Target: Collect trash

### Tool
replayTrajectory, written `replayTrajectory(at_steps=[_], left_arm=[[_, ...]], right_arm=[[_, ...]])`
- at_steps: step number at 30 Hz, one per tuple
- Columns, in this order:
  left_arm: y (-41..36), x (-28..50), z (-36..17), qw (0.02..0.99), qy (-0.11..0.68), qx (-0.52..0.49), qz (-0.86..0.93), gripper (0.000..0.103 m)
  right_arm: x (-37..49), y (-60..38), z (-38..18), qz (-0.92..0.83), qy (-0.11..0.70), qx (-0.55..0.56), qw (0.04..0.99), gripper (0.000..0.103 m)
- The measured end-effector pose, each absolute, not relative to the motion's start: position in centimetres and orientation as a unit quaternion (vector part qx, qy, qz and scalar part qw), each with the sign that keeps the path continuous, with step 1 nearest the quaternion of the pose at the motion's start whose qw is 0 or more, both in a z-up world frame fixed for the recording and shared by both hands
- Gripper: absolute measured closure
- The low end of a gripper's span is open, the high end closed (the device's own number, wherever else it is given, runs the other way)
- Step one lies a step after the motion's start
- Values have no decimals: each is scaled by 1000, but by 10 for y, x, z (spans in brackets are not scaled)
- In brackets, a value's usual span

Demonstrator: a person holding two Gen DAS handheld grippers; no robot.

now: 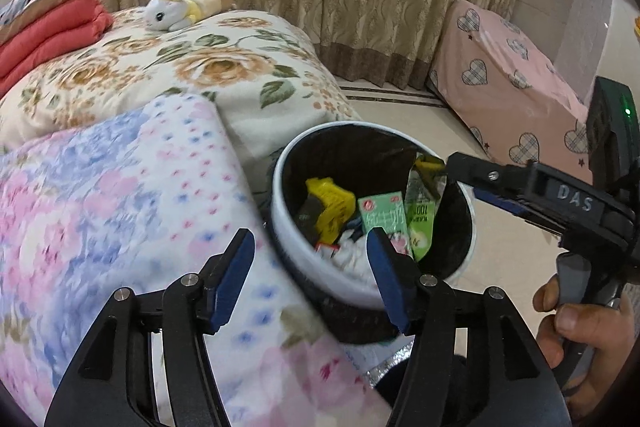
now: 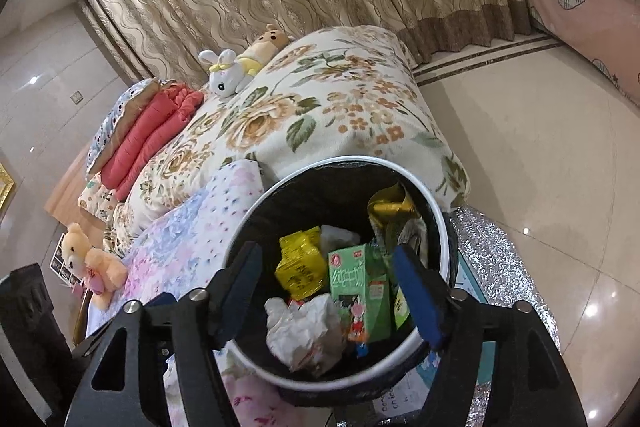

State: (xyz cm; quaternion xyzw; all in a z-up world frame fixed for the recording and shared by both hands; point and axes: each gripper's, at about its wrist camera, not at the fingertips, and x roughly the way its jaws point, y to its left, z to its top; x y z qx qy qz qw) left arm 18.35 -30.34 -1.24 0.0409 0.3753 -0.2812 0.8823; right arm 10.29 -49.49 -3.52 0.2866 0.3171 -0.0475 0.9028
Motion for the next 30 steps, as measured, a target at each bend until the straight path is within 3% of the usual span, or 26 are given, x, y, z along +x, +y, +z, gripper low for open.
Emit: replayTrajectory(at_steps=[7, 14, 16, 20, 26, 30], left_arm=[[-258, 150, -17, 893, 362, 9, -266, 42], [-213, 121, -24, 901, 353, -24, -251, 41], [-203, 113, -23, 905, 346, -27, -246, 41], [-183, 95, -16, 917, 323, -31, -233, 39], [-157, 69, -4, 941, 270, -27, -200, 29], [-143, 53, 3, 957, 229, -21, -177, 16]], right_arm=[[63, -456, -28, -51, 269, 258, 927, 19], [33, -419, -37, -49, 246, 252, 935, 16], [25, -411, -35, -51, 237, 246, 938, 6], [15, -389, -32, -54, 227, 212, 949, 3], [0, -368, -29, -60, 188, 172, 965, 2], [-8, -356, -29, -61, 157, 143, 975, 1]])
